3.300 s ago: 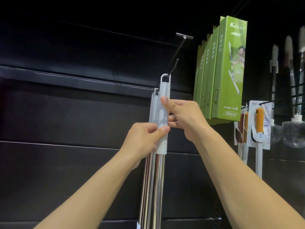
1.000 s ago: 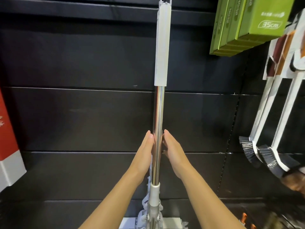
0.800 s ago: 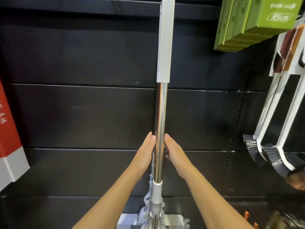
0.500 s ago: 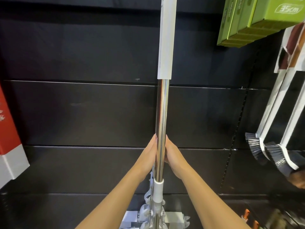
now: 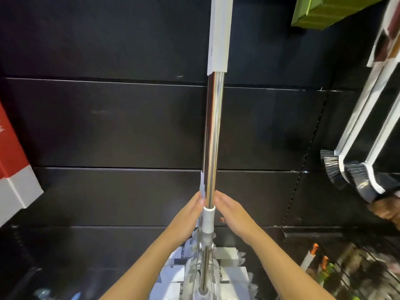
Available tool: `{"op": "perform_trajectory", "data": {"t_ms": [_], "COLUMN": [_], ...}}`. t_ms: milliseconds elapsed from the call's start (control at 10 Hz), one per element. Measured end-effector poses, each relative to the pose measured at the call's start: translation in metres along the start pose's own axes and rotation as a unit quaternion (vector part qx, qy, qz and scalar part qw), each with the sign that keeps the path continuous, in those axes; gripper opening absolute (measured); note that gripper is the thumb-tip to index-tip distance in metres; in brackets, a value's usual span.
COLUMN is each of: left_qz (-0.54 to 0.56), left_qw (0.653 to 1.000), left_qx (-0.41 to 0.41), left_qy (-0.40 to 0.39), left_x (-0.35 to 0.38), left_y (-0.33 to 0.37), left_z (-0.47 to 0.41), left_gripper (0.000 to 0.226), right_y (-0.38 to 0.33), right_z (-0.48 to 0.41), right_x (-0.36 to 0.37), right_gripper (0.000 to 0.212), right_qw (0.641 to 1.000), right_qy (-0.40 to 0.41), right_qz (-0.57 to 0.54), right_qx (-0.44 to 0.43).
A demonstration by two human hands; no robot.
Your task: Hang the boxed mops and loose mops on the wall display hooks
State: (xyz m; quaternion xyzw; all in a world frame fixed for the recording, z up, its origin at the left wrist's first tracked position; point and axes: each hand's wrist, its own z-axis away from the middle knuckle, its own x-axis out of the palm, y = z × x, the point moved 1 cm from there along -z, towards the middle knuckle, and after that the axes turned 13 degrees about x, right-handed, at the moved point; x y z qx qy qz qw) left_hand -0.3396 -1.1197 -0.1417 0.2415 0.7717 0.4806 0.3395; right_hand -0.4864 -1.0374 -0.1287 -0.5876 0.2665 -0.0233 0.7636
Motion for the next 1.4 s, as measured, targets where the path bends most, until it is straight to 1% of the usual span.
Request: {"op": "perform_trajectory", "data": {"t_ms": [100, 200, 400, 500, 600, 700, 800, 1000, 1100, 1200, 1300, 1400], "left_qz": [0.006, 0.01, -0.005, -0.027, -0.041, -0.061, -0.094, -0.168, -0.241, -0.346, -0.416, -0.479], "left_qw": [1.0, 0.999, 0.999, 0.998, 0.994, 0.989, 0.986, 0.974, 0.956, 0.916, 0.882, 0.848], "left_qx": [-0.026, -0.037, -0.046, -0.046, -0.099, -0.122, -0.112, -0.108, -0.099, -0.103, -0.117, -0.118], "left_qy": [0.011, -0.001, 0.0, -0.015, -0.028, -0.056, -0.08, -0.107, -0.133, -0.176, -0.189, -0.194], "left_x": [0.01, 0.017, 0.015, 0.011, 0.013, 0.018, 0.023, 0.028, 0.023, 0.016, 0.013, 0.013], "left_y": [-0.019, -0.024, -0.018, -0.032, -0.056, -0.081, -0.098, -0.101, -0.101, -0.1, -0.095, -0.092], "left_z": [0.014, 0.024, 0.031, 0.041, 0.058, 0.072, 0.075, 0.074, 0.073, 0.072, 0.079, 0.087], "left_gripper": [0.046, 0.05, 0.048, 0.048, 0.054, 0.058, 0.06, 0.053, 0.057, 0.058, 0.05, 0.048], "right_y": [0.017, 0.017, 0.017, 0.038, 0.066, 0.088, 0.103, 0.104, 0.102, 0.098, 0.099, 0.104], "right_z": [0.008, 0.016, 0.026, 0.027, 0.031, 0.037, 0.04, 0.041, 0.042, 0.043, 0.051, 0.064], "right_x": [0.011, 0.018, 0.02, 0.021, 0.024, 0.03, 0.037, 0.043, 0.041, 0.038, 0.041, 0.045], "right_gripper": [0.037, 0.038, 0.036, 0.035, 0.033, 0.039, 0.046, 0.049, 0.055, 0.052, 0.044, 0.048], "right_qw": [1.0, 0.998, 0.998, 0.999, 0.999, 0.996, 0.992, 0.986, 0.979, 0.959, 0.921, 0.88], "right_qy": [-0.016, -0.025, -0.022, -0.012, -0.015, -0.034, -0.047, -0.048, -0.037, -0.011, 0.004, 0.012], "right_qz": [-0.019, -0.046, -0.047, -0.017, 0.02, 0.054, 0.094, 0.149, 0.188, 0.272, 0.374, 0.448], "right_qx": [0.014, 0.026, 0.019, 0.026, 0.048, 0.064, 0.062, 0.061, 0.068, 0.073, 0.112, 0.157]}}
